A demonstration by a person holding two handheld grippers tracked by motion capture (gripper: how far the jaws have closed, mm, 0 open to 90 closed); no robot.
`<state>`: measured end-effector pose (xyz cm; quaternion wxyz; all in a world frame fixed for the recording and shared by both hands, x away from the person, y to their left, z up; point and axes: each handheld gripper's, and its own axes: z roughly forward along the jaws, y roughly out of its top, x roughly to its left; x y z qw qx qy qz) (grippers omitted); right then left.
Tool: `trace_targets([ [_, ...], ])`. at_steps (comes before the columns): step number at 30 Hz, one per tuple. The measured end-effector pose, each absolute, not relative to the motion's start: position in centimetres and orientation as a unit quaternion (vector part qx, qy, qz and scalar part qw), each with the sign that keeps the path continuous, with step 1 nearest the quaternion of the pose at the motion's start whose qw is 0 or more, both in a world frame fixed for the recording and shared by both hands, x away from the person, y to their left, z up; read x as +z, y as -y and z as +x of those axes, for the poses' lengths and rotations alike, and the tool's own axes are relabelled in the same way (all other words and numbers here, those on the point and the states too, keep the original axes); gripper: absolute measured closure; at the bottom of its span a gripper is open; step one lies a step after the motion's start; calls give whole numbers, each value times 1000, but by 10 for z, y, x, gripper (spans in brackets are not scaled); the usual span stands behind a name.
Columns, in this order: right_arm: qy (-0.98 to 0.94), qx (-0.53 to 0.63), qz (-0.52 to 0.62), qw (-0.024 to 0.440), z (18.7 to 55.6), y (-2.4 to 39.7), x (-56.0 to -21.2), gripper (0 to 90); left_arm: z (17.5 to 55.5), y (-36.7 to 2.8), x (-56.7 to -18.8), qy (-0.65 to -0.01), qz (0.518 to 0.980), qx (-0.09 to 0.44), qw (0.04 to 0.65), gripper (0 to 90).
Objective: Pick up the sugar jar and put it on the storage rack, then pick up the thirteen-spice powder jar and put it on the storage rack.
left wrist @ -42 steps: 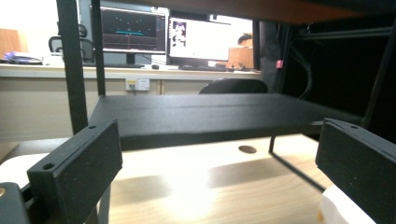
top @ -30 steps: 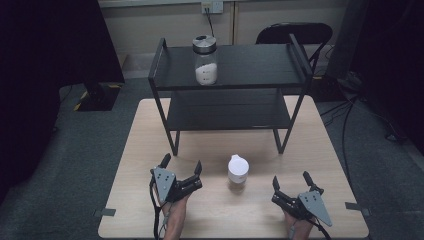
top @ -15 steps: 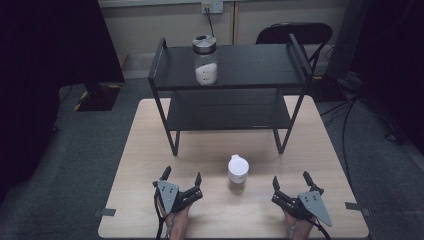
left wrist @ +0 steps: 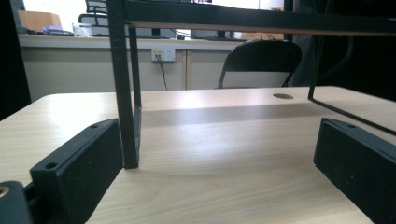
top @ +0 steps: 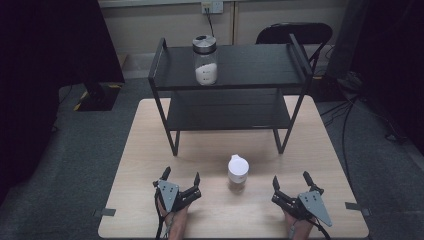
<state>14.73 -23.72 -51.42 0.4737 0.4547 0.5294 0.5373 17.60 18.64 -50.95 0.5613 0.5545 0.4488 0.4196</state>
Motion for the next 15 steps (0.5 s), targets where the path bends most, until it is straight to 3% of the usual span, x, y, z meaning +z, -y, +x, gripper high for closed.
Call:
trace_targets([
  [4, -529, 537, 455, 474, 147, 237, -514, 15, 170, -180, -517, -439, 543, 446, 560, 12],
  [15, -529, 538, 454, 473, 147, 238, -514, 14, 170, -178, -516, -443, 542, 447, 556, 3],
])
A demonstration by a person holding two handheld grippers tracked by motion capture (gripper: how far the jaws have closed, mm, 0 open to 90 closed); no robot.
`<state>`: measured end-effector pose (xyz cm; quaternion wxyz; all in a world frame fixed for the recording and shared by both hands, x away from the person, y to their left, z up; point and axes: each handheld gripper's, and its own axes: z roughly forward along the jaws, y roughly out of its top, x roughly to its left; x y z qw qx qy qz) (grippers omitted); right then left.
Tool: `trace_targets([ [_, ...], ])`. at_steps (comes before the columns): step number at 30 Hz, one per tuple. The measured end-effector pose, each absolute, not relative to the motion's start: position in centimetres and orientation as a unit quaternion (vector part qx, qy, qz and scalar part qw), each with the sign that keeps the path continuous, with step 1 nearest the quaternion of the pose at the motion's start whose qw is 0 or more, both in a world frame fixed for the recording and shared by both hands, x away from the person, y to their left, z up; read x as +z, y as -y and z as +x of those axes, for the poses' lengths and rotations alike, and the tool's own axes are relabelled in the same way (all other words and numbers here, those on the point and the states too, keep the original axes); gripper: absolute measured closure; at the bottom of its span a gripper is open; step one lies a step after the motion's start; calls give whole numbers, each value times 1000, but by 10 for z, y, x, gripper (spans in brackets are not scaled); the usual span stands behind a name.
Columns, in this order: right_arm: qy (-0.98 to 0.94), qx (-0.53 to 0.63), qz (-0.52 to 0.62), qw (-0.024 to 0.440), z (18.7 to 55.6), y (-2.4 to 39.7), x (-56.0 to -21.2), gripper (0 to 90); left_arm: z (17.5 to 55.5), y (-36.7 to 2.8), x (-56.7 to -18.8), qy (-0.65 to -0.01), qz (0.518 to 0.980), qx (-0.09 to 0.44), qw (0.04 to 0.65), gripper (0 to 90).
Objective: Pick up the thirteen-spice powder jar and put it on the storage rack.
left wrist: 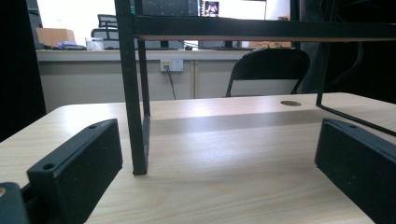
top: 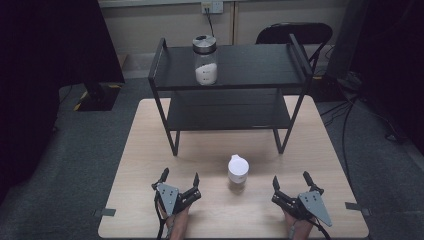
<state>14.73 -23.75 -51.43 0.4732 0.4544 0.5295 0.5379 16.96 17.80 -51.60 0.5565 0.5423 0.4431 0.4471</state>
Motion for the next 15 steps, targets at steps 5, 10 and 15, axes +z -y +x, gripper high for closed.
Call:
trace_targets([
  [5, -531, 537, 456, 471, 148, 238, -513, 5, 170, -178, -516, -443, 542, 447, 557, 3],
  [10, -530, 541, 457, 465, 149, 240, -511, 0, 170, -177, -516, -444, 541, 448, 556, 2],
  [15, -529, 551, 443, 469, 147, 238, -504, 0, 170, -177, -516, -444, 542, 448, 556, 1],
])
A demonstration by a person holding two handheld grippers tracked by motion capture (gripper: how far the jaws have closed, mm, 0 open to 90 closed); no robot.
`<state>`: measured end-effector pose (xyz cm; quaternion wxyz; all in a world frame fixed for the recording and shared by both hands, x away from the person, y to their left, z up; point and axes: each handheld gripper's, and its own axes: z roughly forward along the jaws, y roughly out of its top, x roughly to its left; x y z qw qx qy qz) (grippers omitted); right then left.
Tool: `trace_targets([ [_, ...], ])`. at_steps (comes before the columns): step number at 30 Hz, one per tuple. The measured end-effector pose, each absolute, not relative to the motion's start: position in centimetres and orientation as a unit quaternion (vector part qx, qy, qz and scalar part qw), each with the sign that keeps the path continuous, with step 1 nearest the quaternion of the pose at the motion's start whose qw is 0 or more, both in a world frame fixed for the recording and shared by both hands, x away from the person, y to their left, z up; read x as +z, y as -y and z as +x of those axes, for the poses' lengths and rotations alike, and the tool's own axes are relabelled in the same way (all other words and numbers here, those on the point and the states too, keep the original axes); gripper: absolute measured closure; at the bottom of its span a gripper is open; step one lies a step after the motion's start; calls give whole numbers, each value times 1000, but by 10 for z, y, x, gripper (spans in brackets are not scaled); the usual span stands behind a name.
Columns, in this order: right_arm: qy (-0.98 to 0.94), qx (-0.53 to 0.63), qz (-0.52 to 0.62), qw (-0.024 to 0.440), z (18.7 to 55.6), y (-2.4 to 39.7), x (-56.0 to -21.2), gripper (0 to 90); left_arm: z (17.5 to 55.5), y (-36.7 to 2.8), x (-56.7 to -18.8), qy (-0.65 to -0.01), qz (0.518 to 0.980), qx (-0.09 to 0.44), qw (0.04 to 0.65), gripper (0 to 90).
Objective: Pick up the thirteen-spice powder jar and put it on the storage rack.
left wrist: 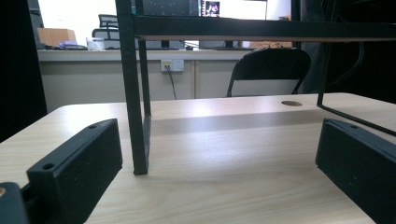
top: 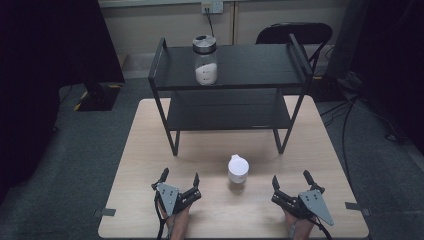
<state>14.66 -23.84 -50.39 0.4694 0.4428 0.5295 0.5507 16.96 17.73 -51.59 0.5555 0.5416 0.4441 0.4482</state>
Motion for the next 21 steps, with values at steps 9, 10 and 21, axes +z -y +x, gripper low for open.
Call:
trace_targets([
  [9, -534, 581, 408, 459, 150, 226, -479, 5, 170, -177, -516, -444, 541, 448, 556, 1],
  [10, -537, 583, 405, 456, 151, 224, -477, 5, 170, -177, -516, -444, 541, 448, 556, 1],
  [21, -561, 616, 363, 418, 168, 194, -471, 34, 170, -177, -516, -444, 541, 448, 556, 1],
])
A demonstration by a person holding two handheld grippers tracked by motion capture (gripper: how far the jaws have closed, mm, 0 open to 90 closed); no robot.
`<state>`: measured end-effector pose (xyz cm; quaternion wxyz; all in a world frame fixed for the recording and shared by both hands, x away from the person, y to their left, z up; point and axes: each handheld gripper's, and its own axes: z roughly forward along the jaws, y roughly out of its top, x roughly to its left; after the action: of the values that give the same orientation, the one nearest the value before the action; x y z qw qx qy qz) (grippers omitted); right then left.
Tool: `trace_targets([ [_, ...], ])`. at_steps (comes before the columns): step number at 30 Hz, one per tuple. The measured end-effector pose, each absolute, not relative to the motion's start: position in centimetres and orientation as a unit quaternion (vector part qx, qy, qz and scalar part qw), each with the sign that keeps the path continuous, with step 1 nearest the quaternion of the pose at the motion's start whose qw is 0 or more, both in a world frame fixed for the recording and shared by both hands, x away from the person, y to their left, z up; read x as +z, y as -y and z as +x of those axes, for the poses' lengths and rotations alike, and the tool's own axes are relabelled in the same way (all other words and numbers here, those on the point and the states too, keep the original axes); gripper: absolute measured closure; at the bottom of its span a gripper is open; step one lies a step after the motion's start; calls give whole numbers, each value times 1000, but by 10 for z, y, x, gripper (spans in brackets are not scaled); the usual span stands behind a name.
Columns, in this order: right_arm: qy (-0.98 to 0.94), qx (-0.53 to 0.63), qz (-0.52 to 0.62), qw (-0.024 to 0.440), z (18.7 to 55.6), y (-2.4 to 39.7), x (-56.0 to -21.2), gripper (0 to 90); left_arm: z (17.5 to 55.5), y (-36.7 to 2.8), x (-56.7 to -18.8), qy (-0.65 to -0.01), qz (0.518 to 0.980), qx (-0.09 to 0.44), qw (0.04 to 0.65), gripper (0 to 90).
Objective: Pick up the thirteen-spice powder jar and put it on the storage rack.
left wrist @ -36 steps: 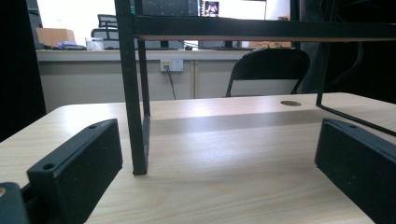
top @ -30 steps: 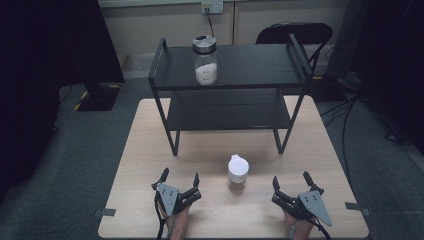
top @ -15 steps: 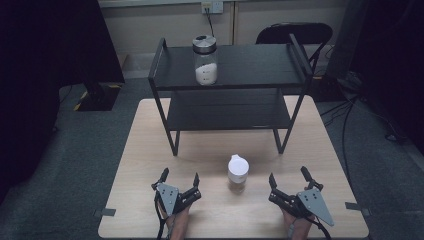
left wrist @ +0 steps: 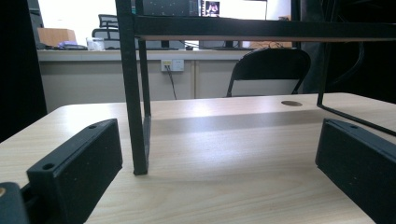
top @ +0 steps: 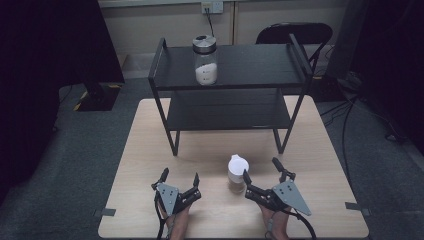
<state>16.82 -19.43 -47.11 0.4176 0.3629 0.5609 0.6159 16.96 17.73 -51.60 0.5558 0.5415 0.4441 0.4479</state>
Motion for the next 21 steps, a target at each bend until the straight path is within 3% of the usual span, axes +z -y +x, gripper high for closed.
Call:
trace_targets([
  [21, -584, 607, 354, 407, 182, 164, -494, 105, 170, -177, -516, -444, 542, 448, 555, 4],
])
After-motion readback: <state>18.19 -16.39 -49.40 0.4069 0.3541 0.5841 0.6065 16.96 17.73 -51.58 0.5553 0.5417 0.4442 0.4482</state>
